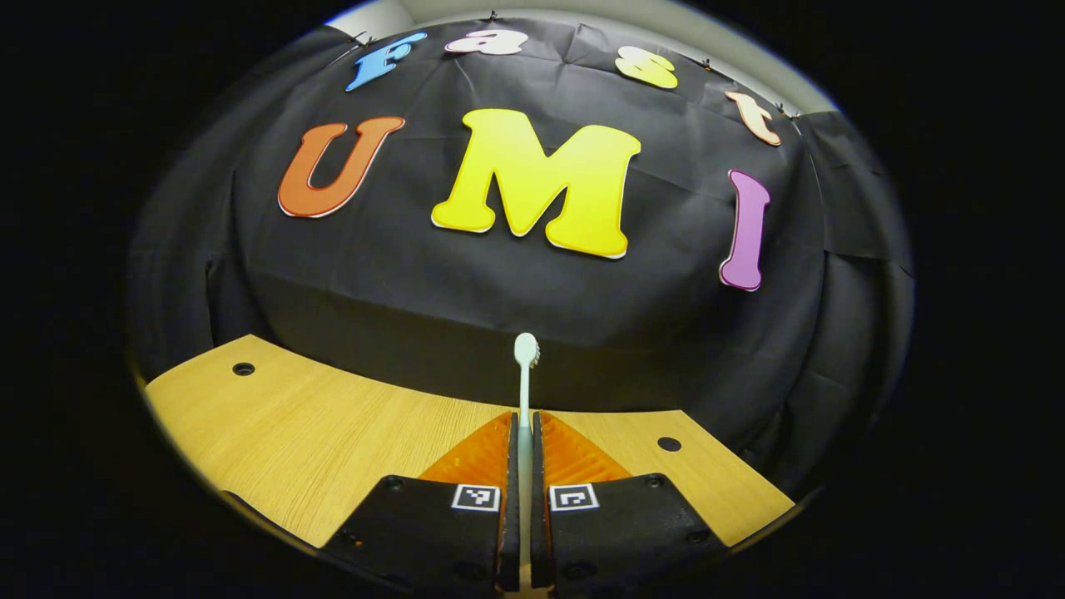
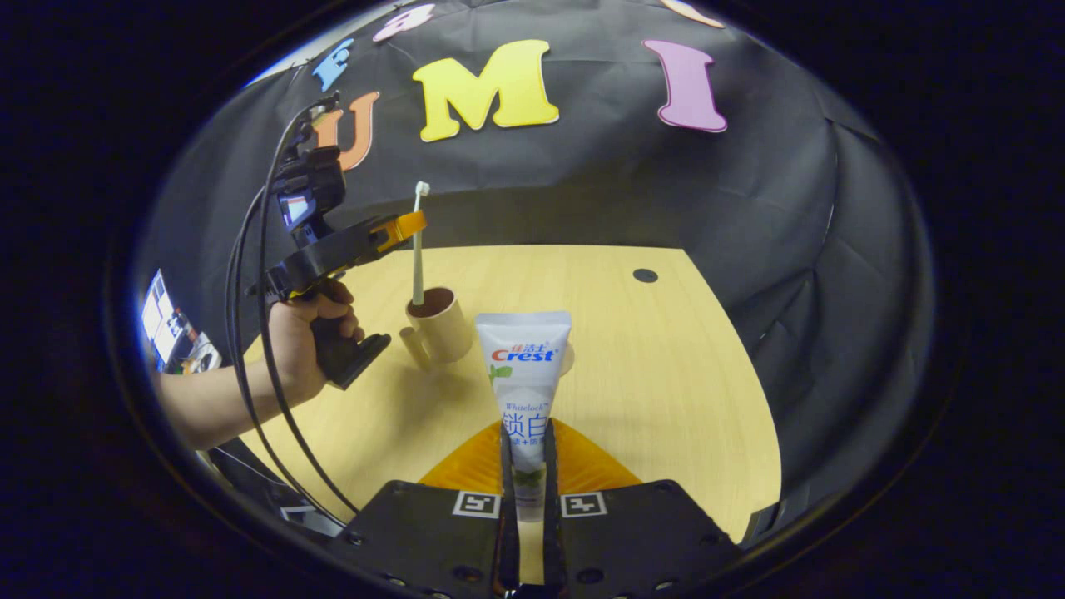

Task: Put the toothbrush and toothpaste on the desktop into the cup, then pick up the cup and place it on the coaster on the desktop.

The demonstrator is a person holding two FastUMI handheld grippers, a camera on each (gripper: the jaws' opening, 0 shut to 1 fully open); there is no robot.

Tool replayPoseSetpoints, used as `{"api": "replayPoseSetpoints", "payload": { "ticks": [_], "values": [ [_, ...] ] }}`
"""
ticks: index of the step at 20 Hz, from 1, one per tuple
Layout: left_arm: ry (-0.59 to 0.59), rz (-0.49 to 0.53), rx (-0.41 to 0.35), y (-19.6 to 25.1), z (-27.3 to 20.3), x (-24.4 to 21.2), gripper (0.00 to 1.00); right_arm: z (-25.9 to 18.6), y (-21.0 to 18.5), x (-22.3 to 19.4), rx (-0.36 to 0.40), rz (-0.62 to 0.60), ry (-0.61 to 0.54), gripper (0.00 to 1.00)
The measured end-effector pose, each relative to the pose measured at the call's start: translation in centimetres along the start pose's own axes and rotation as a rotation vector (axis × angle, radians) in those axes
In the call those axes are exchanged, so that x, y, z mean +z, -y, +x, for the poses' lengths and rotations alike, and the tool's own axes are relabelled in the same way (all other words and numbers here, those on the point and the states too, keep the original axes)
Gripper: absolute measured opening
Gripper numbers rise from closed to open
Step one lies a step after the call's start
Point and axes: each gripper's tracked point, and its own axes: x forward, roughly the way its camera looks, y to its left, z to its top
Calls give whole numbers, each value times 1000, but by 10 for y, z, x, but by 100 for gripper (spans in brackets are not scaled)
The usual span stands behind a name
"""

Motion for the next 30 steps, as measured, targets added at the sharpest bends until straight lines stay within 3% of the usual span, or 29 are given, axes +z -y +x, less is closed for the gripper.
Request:
{"api": "replayPoseSetpoints", "payload": {
  "ticks": [3, 14, 16, 17, 18, 20, 21, 28, 30],
  "values": [
    [26, -1, -3, -1, 5, 4, 8, 0, -3, 2, 8, -6, 3, 12],
    [-45, 11, 23, -9, 6, -31, 15, 4, 1, 2, -10, -5, 2, 11],
    [-37, 25, 15, -7, 5, -30, 24, 5, -3, 3, -5, -12, 5, 11],
    [-35, 32, 14, -6, 3, -30, 53, 5, -5, 3, -1, -15, 9, 11],
    [-28, 35, 17, -6, 1, -27, 49, 5, -8, 5, 2, -19, 11, 11],
    [0, 40, 30, -10, -2, -18, 72, 6, -11, 6, 8, -20, 14, 11],
    [7, 47, 34, -11, -2, -16, 94, 6, -13, 7, 9, -22, 17, 11],
    [45, 92, 70, -22, -21, 7, 100, 13, -28, 21, 32, -34, 60, 11],
    [50, 101, 88, -28, -30, 13, 96, 20, -36, 33, 45, -45, 91, 11]
  ]
}}
